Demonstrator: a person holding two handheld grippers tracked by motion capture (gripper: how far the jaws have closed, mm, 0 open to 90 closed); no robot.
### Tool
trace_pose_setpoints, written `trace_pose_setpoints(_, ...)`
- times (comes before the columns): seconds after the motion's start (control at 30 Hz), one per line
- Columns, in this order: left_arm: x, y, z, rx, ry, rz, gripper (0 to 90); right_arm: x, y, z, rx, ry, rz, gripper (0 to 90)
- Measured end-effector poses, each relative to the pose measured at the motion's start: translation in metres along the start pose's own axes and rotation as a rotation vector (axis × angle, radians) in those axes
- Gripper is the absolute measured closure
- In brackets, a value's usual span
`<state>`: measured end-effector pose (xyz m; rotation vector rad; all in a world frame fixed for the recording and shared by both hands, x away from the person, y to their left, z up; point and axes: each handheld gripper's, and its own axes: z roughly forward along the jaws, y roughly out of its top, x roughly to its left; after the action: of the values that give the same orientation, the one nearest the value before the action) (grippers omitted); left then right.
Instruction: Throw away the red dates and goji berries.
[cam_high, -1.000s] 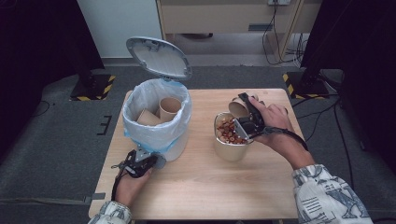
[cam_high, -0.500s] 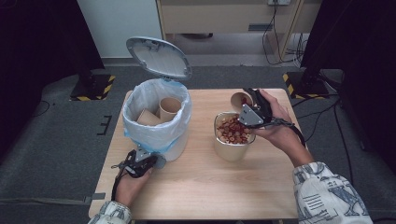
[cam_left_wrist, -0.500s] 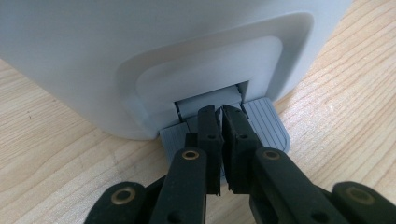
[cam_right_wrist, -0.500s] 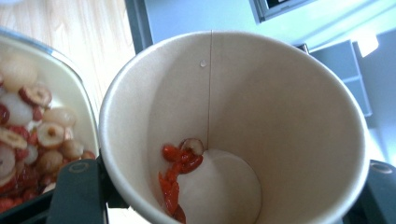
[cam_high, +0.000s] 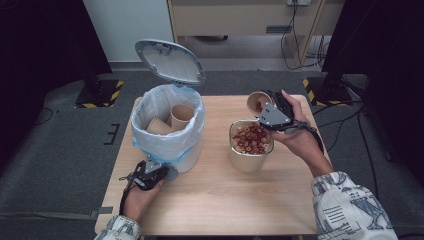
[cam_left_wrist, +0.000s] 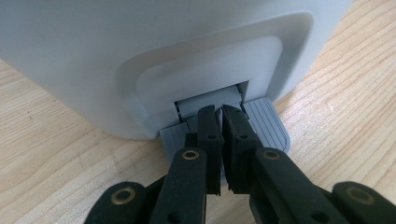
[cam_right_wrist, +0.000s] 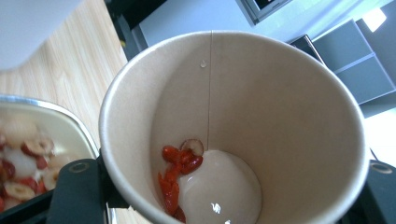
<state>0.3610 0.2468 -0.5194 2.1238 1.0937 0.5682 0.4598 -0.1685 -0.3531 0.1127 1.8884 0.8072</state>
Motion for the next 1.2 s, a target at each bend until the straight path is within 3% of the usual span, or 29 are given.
trace_pose_setpoints(0.3, 0.0, 0.0, 0.0, -0.002, -0.001, -0.001, 85.5, -0.004, 0.009, 0.003, -0.047, 0.023, 0.121, 28.8)
trace_pose_setpoints(0.53, 0.0, 0.0, 0.0, -0.002, -0.002, -0.001, 85.5, -0.005, 0.01, 0.005, -0.052, 0.036, 0.141, 28.7)
trace_pose_setpoints(1.2, 0.0, 0.0, 0.0, -0.002, -0.002, -0.001, 85.5, -0.012, 0.023, 0.005, -0.136, 0.093, 0.361, 28.4)
